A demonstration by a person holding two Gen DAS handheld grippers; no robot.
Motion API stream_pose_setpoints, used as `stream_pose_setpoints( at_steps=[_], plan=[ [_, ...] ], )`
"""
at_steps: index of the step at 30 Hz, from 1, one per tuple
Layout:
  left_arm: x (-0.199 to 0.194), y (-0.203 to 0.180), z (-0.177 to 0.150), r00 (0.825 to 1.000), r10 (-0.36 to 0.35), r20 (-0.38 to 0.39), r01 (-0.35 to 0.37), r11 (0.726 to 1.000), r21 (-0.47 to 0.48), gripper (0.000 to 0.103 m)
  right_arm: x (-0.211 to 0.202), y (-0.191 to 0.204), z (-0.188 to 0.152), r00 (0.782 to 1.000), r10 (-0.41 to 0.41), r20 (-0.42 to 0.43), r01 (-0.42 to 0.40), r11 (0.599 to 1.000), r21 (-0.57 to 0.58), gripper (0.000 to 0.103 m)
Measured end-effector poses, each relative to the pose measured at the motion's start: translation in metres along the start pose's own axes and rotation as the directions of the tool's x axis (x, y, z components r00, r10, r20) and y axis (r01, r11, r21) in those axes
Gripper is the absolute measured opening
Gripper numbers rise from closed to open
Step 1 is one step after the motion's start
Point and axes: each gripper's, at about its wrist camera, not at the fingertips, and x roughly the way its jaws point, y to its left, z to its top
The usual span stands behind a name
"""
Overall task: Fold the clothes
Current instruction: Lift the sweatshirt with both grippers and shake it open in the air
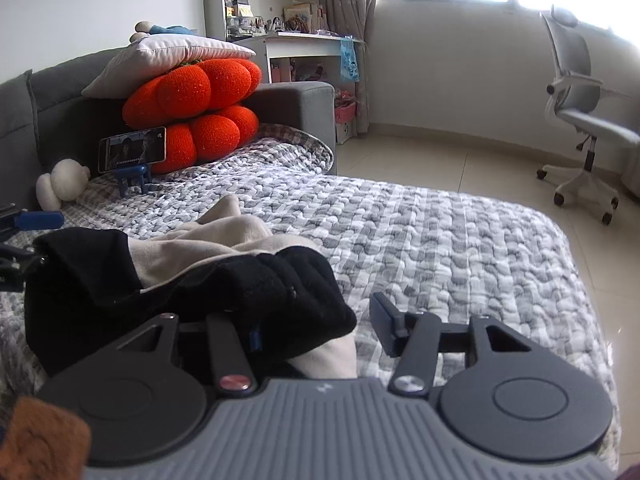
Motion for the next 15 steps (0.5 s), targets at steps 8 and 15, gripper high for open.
stream_pose_setpoints(
  at_steps=[8,15],
  plan=[
    [0.013,-0.006,-0.021,0.998,0.034,-0.060,-0.030,0.997,0.067,0.081,-0.007,-0.005,-0.023,0.995,0.096,-0.010,-0.095,0.990,0.100,0.057],
    [0.003,-0.018,-0.032,0.998,0.037,-0.050,-0.030,0.989,0.147,0.082,-0.012,-0.001,-0.026,0.998,0.063,0.032,-0.064,0.997,0.044,0.022]
  ],
)
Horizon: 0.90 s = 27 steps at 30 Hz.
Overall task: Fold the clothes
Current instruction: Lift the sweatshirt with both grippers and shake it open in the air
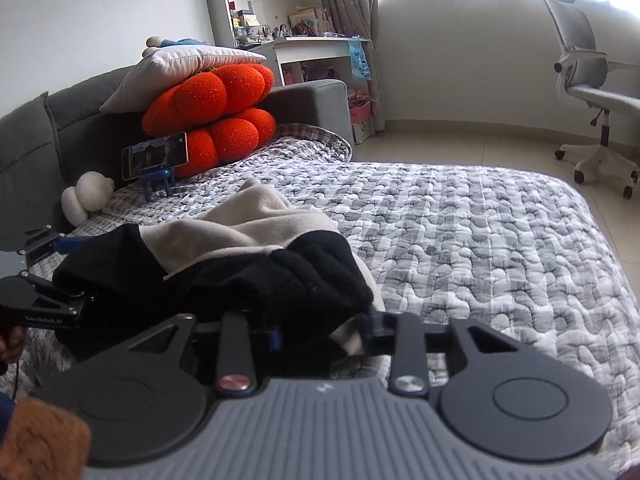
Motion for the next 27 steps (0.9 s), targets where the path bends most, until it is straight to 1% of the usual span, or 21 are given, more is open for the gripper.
stream_pose_setpoints(
  at_steps=[1,2,4,7,9,12,15,17,18,19,20,22,24,26,27],
  plan=[
    [-0.003,0.000,0.000,1.000,-0.005,0.007,0.005,1.000,-0.003,0.082,-0.001,0.004,0.003,1.000,-0.026,0.018,0.026,0.999,-0.027,0.010],
    [-0.008,0.001,0.001,1.000,-0.017,0.020,0.017,1.000,-0.014,0.082,-0.001,0.008,0.006,0.998,-0.052,0.037,0.053,0.997,-0.054,0.010],
    [-0.015,0.003,0.003,0.998,-0.037,0.045,0.038,0.999,-0.031,0.082,-0.004,0.011,0.014,0.994,-0.069,0.085,0.076,0.994,-0.077,0.008],
    [-0.021,-0.001,0.002,0.997,-0.052,0.065,0.053,0.999,-0.010,0.087,-0.002,0.009,0.026,0.990,-0.076,0.122,0.086,0.994,-0.071,0.008],
    [-0.018,-0.006,-0.002,0.997,-0.050,0.056,0.048,0.998,0.029,0.088,0.002,0.007,0.032,0.988,-0.084,0.128,0.093,0.993,-0.069,0.008],
    [-0.017,-0.008,-0.008,0.999,-0.022,0.040,0.020,0.997,0.068,0.087,0.011,0.005,0.033,0.988,-0.103,0.115,0.112,0.991,-0.071,0.008],
    [-0.024,-0.007,-0.010,0.997,-0.041,0.060,0.036,0.996,0.078,0.087,0.018,-0.002,0.033,0.986,-0.128,0.104,0.133,0.990,-0.046,0.008],
    [-0.027,-0.008,-0.010,0.996,-0.052,0.072,0.045,0.995,0.089,0.087,0.021,-0.008,0.033,0.988,-0.128,0.089,0.129,0.992,-0.006,0.009],
    [-0.026,-0.009,-0.010,0.996,-0.057,0.069,0.050,0.995,0.088,0.087,0.022,-0.010,0.032,0.990,-0.121,0.079,0.120,0.993,0.012,0.010],
    [-0.025,-0.011,-0.010,0.996,-0.062,0.067,0.056,0.995,0.087,0.087,0.022,-0.010,0.030,0.991,-0.114,0.070,0.113,0.993,0.021,0.014],
    [-0.024,-0.012,-0.009,0.996,-0.067,0.065,0.061,0.994,0.085,0.087,0.022,-0.010,0.028,0.992,-0.109,0.062,0.107,0.994,0.028,0.021],
    [-0.025,-0.015,-0.009,0.994,-0.077,0.074,0.071,0.994,0.088,0.087,0.020,-0.009,0.024,0.993,-0.110,0.050,0.109,0.994,0.025,0.021],
    [-0.023,-0.016,-0.008,0.995,-0.071,0.074,0.064,0.993,0.094,0.087,0.016,-0.008,0.020,0.993,-0.110,0.044,0.109,0.994,0.021,0.026],
    [-0.021,-0.018,-0.007,0.996,-0.058,0.066,0.051,0.994,0.098,0.087,0.010,-0.009,0.017,0.993,-0.110,0.040,0.109,0.994,0.032,0.039],
    [-0.019,-0.017,-0.007,0.997,-0.050,0.060,0.044,0.994,0.097,0.086,0.006,-0.009,0.016,0.994,-0.102,0.039,0.100,0.994,0.046,0.041]
  ],
)
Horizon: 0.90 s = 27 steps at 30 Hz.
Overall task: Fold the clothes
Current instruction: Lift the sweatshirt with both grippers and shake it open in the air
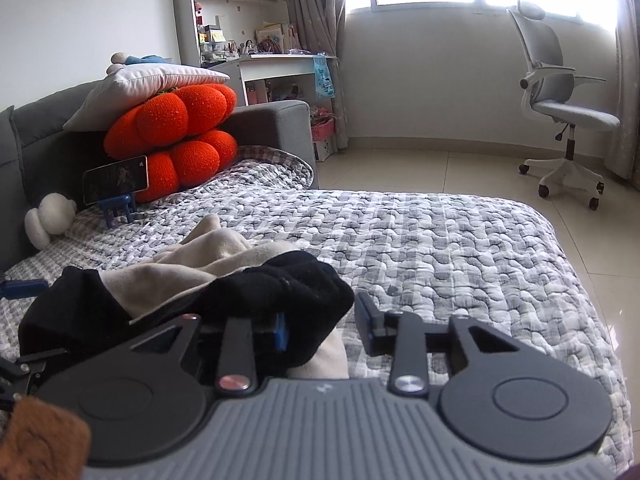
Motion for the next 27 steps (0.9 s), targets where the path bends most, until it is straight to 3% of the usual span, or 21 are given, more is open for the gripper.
stream_pose_setpoints(
  at_steps=[4,7,9,11,12,17,22,27],
  plan=[
    [0.006,0.008,0.001,0.999,0.027,-0.021,-0.028,0.999,-0.040,0.069,-0.011,0.000,-0.009,0.998,0.053,-0.027,-0.052,0.998,0.037,0.042],
    [0.007,0.015,0.005,0.999,0.028,-0.017,-0.029,0.996,-0.086,0.049,-0.015,0.004,-0.017,0.995,0.093,-0.046,-0.091,0.995,0.051,0.041],
    [0.009,0.019,0.006,0.999,0.026,-0.021,-0.028,0.992,-0.122,0.021,-0.014,0.006,-0.020,0.984,0.168,-0.052,-0.163,0.983,0.079,0.041],
    [0.012,0.024,0.006,0.999,0.024,-0.023,-0.027,0.985,-0.170,0.010,-0.013,0.007,-0.022,0.969,0.242,-0.056,-0.235,0.966,0.107,0.043],
    [0.012,0.027,0.005,0.999,0.027,-0.021,-0.031,0.982,-0.189,0.008,-0.012,0.011,-0.022,0.971,0.230,-0.063,-0.224,0.971,0.084,0.043],
    [0.005,0.039,0.008,0.998,0.069,0.011,-0.064,0.964,-0.259,0.006,-0.010,0.025,-0.021,0.990,0.127,-0.063,-0.130,0.990,-0.048,0.021],
    [-0.011,0.052,0.020,0.992,0.103,0.068,-0.077,0.949,-0.305,0.006,-0.021,0.029,-0.010,1.000,0.011,0.008,-0.010,0.988,-0.157,0.017],
    [-0.029,0.064,0.035,0.984,0.133,0.122,-0.087,0.941,-0.327,0.005,-0.038,0.040,0.009,0.990,-0.093,0.109,0.122,0.948,-0.294,0.015]
  ],
)
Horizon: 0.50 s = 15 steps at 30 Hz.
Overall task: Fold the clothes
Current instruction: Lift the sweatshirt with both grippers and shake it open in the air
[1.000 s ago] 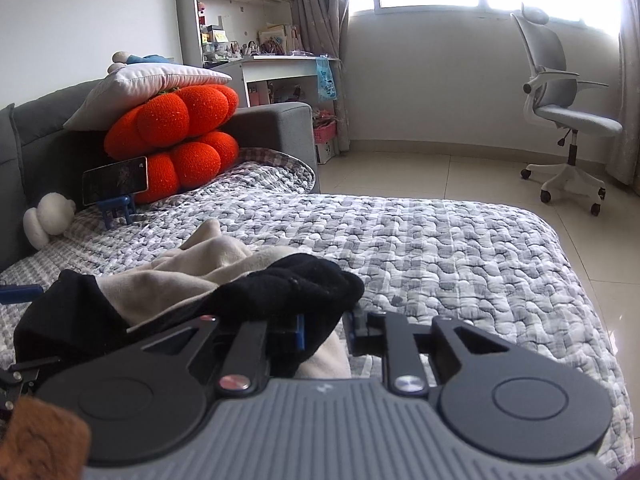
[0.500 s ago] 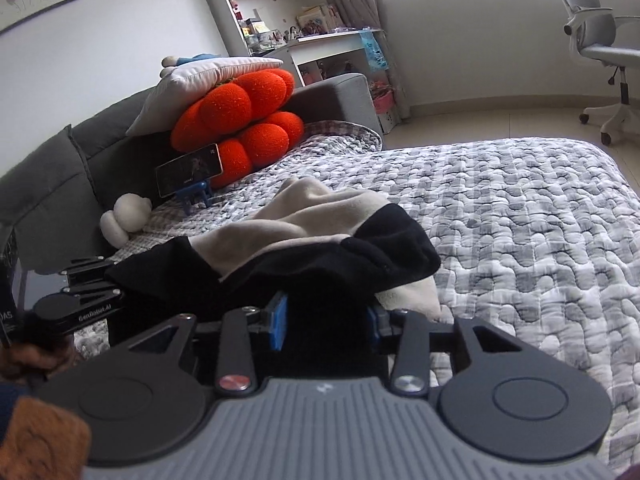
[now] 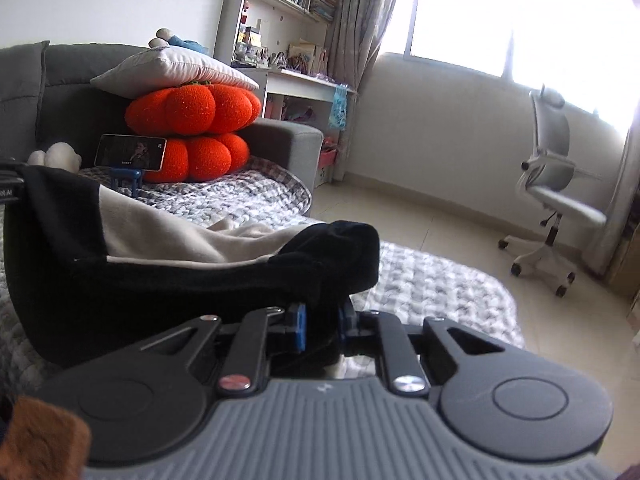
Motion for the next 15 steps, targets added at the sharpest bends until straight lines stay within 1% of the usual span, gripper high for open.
stream_pose_setpoints(
  at_steps=[2,3,4,6,9,12,14,15],
  plan=[
    [-0.008,0.006,0.010,1.000,0.000,0.023,0.000,1.000,-0.024,0.005,-0.006,0.000,0.010,0.998,-0.049,0.032,0.051,0.998,-0.044,0.012],
    [-0.013,0.008,0.014,0.999,0.002,0.039,0.000,1.000,-0.030,0.005,-0.009,-0.001,0.014,0.997,-0.061,0.043,0.064,0.996,-0.054,0.012],
    [-0.017,0.011,0.018,0.999,0.003,0.054,-0.001,0.999,-0.038,0.005,-0.011,-0.003,0.018,0.996,-0.072,0.053,0.075,0.995,-0.064,0.011],
    [-0.025,0.015,0.025,0.997,0.004,0.073,0.000,0.998,-0.059,0.005,-0.012,-0.009,0.023,0.996,-0.073,0.060,0.075,0.996,-0.047,0.011],
    [-0.029,0.020,0.029,0.997,0.019,0.072,-0.014,0.997,-0.080,0.005,-0.009,-0.009,0.023,0.994,-0.095,0.059,0.099,0.993,-0.066,0.011],
    [-0.031,0.024,0.028,0.997,0.042,0.065,-0.036,0.996,-0.084,0.005,-0.012,-0.010,0.022,0.985,-0.152,0.081,0.160,0.982,-0.098,0.010],
    [-0.035,0.028,0.028,0.997,0.040,0.068,-0.033,0.994,-0.102,0.005,-0.016,-0.011,0.023,0.976,-0.190,0.104,0.202,0.972,-0.117,0.010],
    [-0.037,0.029,0.029,0.996,0.039,0.078,-0.031,0.994,-0.106,0.005,-0.018,-0.013,0.025,0.975,-0.193,0.113,0.206,0.972,-0.115,0.010]
  ],
)
